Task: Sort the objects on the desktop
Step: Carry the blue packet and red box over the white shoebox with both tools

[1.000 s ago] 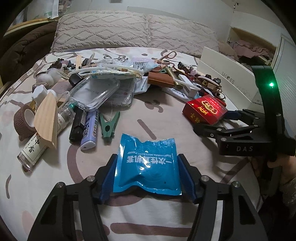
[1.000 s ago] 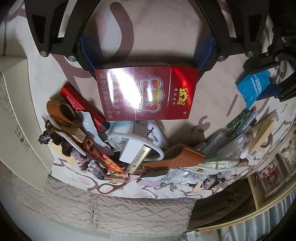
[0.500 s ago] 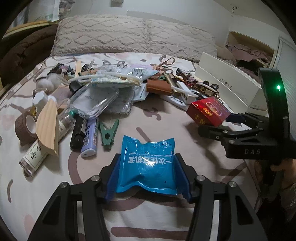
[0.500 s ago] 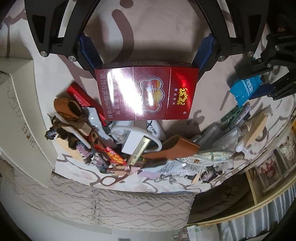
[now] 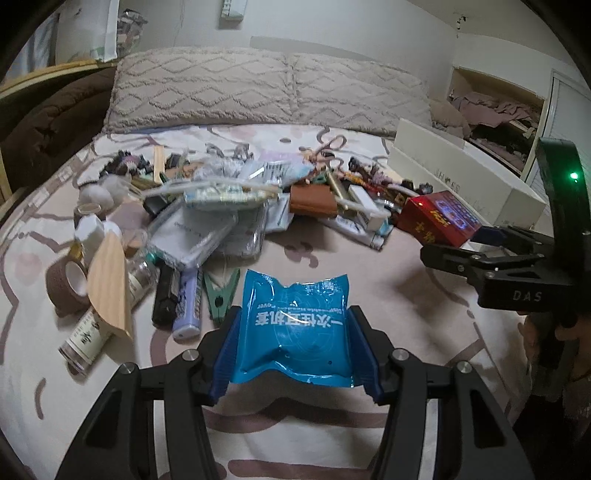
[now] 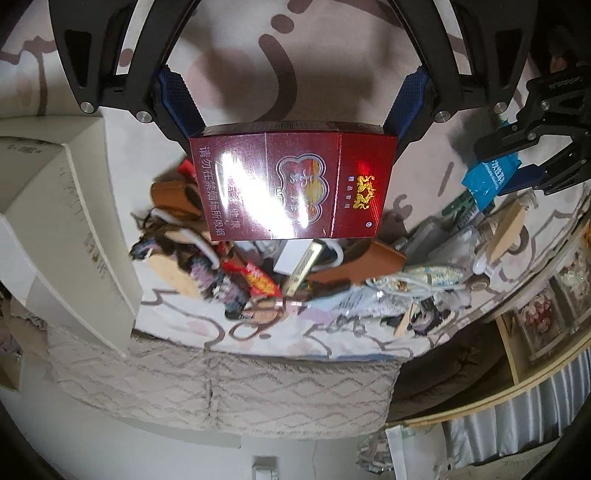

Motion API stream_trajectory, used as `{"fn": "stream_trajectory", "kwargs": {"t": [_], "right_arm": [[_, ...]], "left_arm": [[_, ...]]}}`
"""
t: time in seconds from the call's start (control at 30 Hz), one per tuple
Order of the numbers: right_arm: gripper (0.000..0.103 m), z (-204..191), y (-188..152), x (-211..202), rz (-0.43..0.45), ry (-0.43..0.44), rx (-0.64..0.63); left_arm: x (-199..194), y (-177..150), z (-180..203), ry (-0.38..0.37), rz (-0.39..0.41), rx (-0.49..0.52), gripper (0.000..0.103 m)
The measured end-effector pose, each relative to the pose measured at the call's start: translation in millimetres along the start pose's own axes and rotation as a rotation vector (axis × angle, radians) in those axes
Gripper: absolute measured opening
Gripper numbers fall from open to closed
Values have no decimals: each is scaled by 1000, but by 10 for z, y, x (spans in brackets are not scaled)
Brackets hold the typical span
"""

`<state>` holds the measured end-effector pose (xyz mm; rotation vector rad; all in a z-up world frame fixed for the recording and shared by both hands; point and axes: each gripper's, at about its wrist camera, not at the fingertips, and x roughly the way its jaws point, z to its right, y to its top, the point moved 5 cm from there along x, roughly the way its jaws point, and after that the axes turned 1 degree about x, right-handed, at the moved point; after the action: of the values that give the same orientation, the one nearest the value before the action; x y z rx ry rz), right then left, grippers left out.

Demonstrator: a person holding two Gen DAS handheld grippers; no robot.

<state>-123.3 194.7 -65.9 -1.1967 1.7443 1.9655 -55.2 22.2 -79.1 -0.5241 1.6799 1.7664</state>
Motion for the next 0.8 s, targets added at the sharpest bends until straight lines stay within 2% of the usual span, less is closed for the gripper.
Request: {"fn": "stream_trajectory", "kwargs": {"t": [0.4, 0.8], "right_arm": [[90, 106, 319, -437, 139, -46, 9], [90, 449, 696, -798, 249, -87, 40]], "left_arm": [[-266, 450, 176, -12, 108, 35, 56], [-370, 1010, 557, -51, 202, 67, 56]]}}
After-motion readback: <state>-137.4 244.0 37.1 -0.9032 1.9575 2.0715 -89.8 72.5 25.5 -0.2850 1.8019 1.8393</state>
